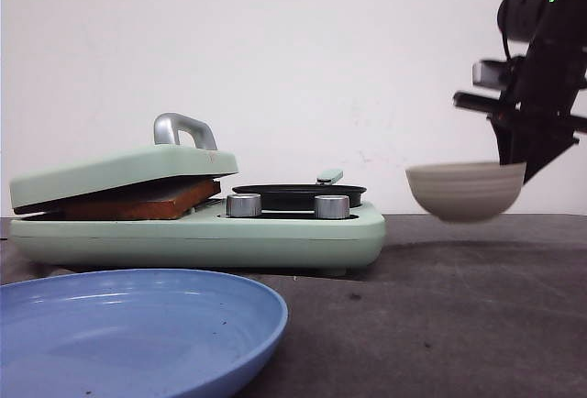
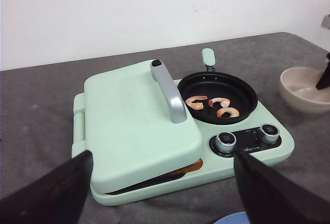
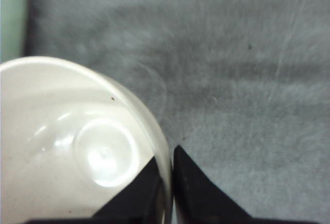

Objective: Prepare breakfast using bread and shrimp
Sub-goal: 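Carry the empty bowl back and set it on the table, then open the right gripper and raise it from the bowl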

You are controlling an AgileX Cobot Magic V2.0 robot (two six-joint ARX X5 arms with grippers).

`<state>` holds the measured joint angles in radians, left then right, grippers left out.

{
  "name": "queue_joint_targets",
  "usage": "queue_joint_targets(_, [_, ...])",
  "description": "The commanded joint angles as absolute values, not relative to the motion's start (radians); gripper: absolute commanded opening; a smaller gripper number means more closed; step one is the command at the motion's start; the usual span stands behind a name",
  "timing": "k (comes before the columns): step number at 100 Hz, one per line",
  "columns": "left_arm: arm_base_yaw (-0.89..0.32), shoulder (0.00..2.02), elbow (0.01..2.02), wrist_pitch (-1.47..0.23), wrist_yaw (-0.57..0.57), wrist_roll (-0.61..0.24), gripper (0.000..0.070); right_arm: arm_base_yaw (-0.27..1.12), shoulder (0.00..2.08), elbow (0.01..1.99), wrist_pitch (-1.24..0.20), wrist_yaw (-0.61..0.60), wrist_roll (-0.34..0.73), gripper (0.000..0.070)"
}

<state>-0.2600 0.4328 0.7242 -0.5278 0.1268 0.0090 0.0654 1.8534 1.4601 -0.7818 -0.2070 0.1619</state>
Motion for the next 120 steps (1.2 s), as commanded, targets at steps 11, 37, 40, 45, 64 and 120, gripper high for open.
queue_joint_targets(11, [-0.263,0.437,0.732,-0.517,0.123,0.015,0.0469,0.067,1.903,1.48,-0.767,-0.212,0.173,0.0])
queue_joint_targets(37, [-0.263,0.437,0.732,-0.517,0.123,0.015,0.0469,0.067,1.942,1.479,-0.752,-0.213,0.184,0.0])
queue_joint_targets(40, [-0.263,0.437,0.732,-0.517,0.123,0.015,0.0469,0.067,1.945,1.479,-0.751,-0.213,0.184,0.0])
queue_joint_targets(45, [-0.263,0.437,0.732,-0.517,0.123,0.015,0.0469,0.067,1.949,1.479,-0.75,-0.212,0.184,0.0])
queue_joint_targets(64, [-0.263,0.437,0.732,-0.517,0.123,0.015,0.0469,0.067,1.949,1.479,-0.738,-0.211,0.184,0.0])
queue_joint_targets(120, [-0.263,0.437,0.732,-0.517,0.123,0.015,0.0469,0.067,1.9,1.481,-0.736,-0.221,0.125,0.0402])
